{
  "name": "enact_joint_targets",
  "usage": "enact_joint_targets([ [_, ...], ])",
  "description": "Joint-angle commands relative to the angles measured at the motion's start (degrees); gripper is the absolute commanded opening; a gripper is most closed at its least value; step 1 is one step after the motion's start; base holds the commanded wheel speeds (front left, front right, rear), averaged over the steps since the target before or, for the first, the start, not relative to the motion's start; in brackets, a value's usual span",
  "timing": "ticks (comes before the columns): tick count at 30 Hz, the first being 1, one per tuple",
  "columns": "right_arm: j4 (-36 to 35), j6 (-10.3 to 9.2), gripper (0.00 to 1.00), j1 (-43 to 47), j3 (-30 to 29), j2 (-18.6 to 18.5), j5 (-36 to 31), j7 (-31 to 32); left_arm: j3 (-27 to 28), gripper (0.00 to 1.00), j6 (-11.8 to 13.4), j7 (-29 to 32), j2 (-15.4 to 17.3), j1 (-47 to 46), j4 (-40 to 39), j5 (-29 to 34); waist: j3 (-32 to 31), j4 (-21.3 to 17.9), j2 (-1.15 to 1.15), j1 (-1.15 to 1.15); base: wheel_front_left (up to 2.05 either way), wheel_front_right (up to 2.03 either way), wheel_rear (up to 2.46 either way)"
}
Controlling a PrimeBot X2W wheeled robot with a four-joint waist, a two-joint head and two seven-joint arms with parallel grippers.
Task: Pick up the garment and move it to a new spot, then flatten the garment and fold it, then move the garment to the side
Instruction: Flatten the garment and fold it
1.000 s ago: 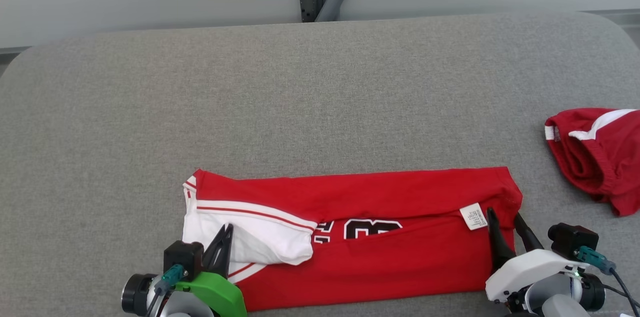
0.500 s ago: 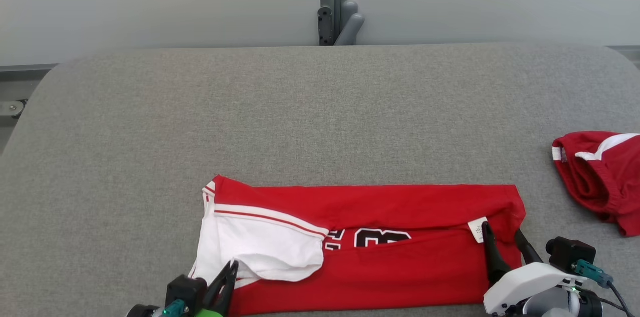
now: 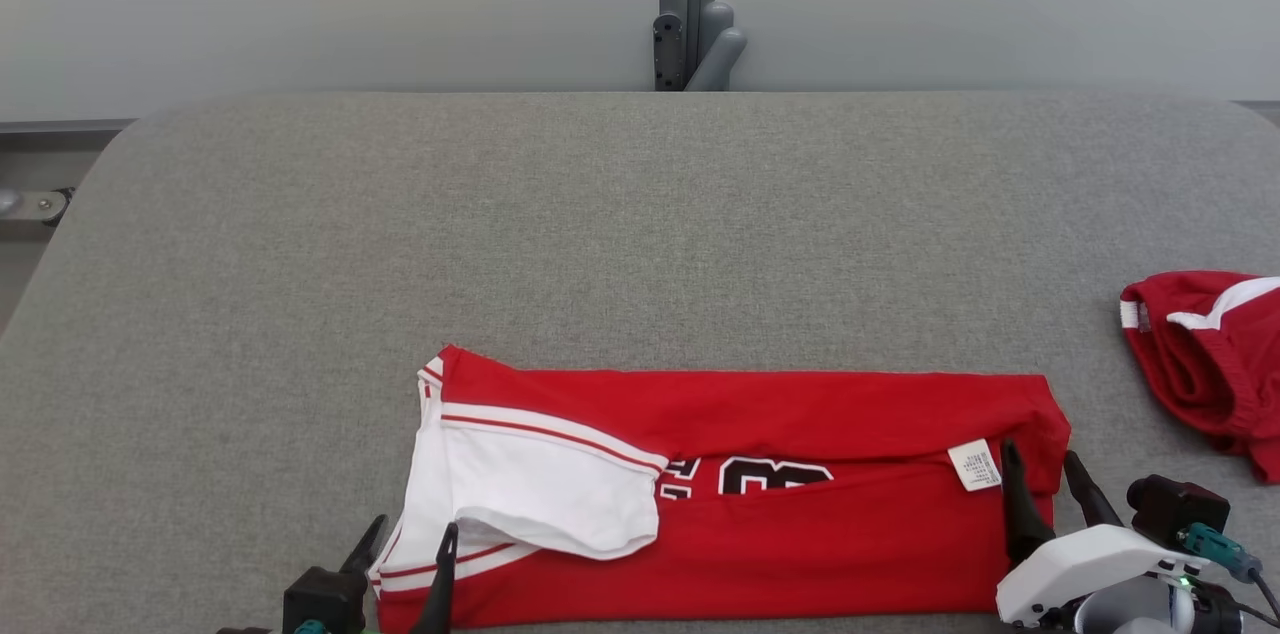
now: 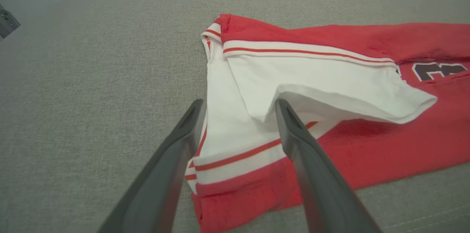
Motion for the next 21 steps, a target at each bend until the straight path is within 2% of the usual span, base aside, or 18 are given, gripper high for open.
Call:
enact_joint_targets([
  [1, -0.3, -0.1, 1.0, 0.3, -0.5, -0.1, -0.6, -0.1, 0.7, 1.0, 0.4, -0.2, -0.3, 1.0, -0.7, 0.6, 0.2, -0.1, 0.0, 0.0, 0.0, 0.0, 0.0],
  [7, -2.2, -0.1, 1.0, -1.1, -2.4, -0.2, -2.7, -0.1, 4.4, 1.0, 1.5, -0.2, -2.5, 1.0, -5.2, 2.7, 1.3, -0.2, 0.0, 0.0, 0.0, 0.0, 0.0],
  [13, -6.2, -0.09, 1.0, -1.1, -6.2, 0.3, -5.5, -0.1, 6.5, 1.0, 0.5, -0.2, -3.7, 0.3, -6.6, 4.4, 2.5, 0.3, 0.0, 0.0, 0.0, 0.0, 0.0],
  [21, 1.4, -0.1, 1.0, -3.8, -5.8, 0.5, -5.7, -0.1, 7.3, 1.0, -0.6, -0.2, -5.3, -2.3, -5.6, 5.1, 5.8, 0.6, 0.0, 0.0, 0.0, 0.0, 0.0],
])
